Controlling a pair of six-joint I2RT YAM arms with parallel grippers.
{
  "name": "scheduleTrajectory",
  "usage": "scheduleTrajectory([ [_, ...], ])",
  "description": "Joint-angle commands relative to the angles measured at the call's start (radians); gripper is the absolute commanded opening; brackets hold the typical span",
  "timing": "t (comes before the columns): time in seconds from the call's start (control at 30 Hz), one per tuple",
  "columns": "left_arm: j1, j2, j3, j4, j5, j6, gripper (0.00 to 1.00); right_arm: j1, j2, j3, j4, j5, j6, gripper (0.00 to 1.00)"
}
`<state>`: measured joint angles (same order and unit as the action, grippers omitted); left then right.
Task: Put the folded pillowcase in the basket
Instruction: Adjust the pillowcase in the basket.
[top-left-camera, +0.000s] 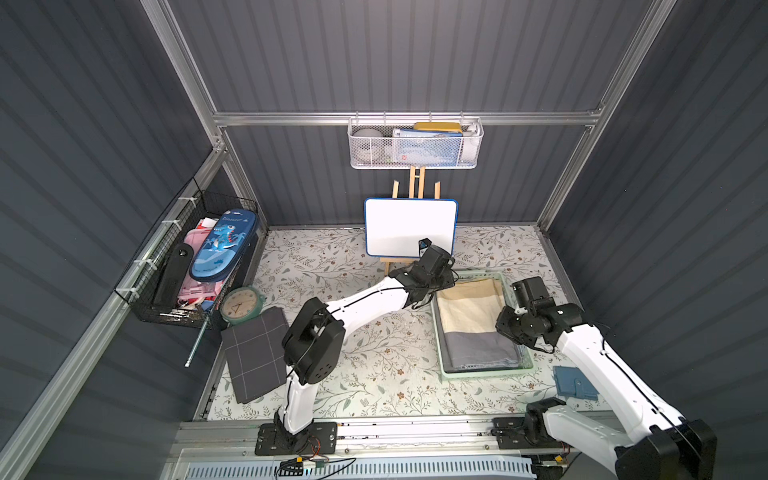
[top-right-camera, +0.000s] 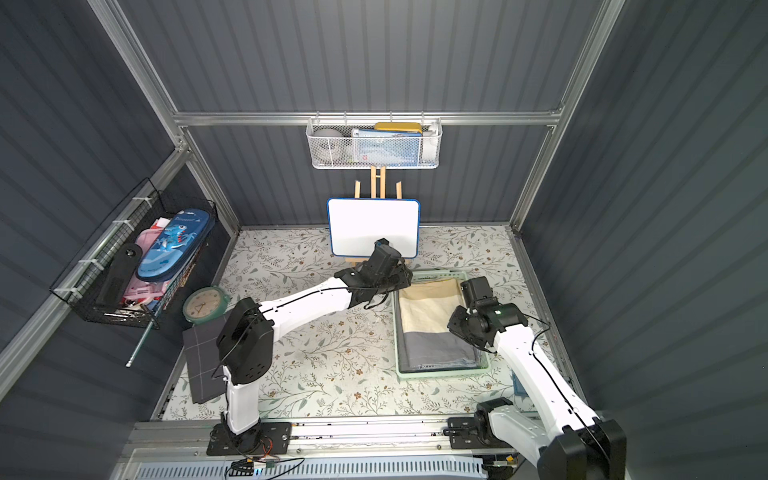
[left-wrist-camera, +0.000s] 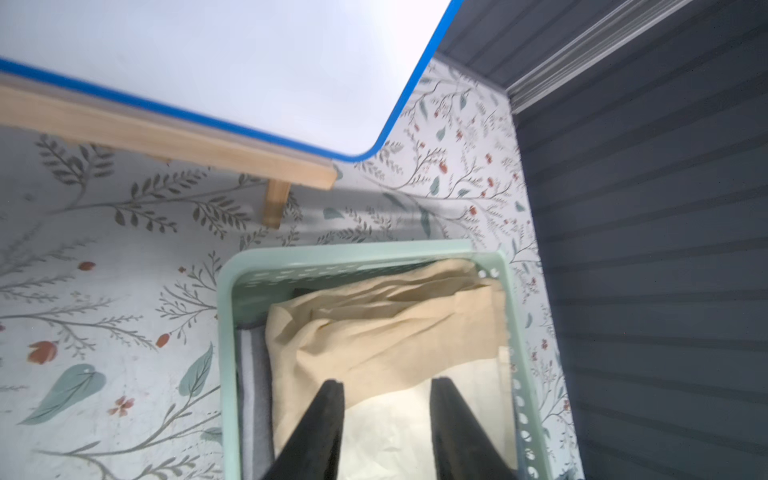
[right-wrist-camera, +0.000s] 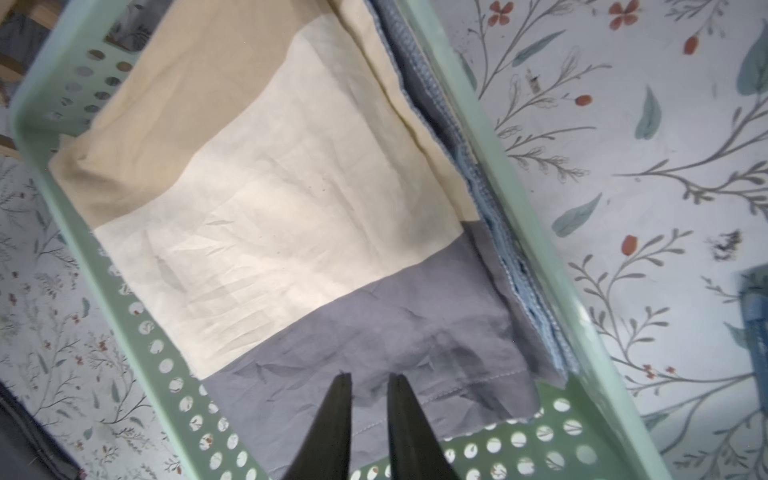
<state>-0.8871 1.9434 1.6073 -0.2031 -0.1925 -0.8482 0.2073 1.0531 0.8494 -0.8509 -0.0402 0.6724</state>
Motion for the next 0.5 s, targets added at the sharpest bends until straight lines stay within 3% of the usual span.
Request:
scheduleTrajectory([
  [0.0,0.002,-0.078,-0.054,-0.081,-0.101,-0.053,0.47,0.018,0.027,0.009,0.011,-0.062,-0.018,0.27],
  [0.13,0.037,-0.133,-0.142,-0.229,-0.182,-0.262,0.74,0.081,0.044,0.024,0.061,-0.075,-0.011,0.33],
  [0.17,0.043,-0.145,-0.163,-0.251,-0.188,-0.293,0.77,0.108,0.049,0.030,0.078,-0.071,-0.012,0.34],
  [0.3,0.061,-0.206,-0.216,-0.339,-0.236,-0.376,0.77,0.263,0.117,0.098,0.129,-0.061,-0.033,0.43],
  [0.47,0.056,-0.398,-0.206,-0.328,-0.332,-0.326,0.76,0.454,0.251,0.158,0.284,-0.177,-0.026,0.49],
])
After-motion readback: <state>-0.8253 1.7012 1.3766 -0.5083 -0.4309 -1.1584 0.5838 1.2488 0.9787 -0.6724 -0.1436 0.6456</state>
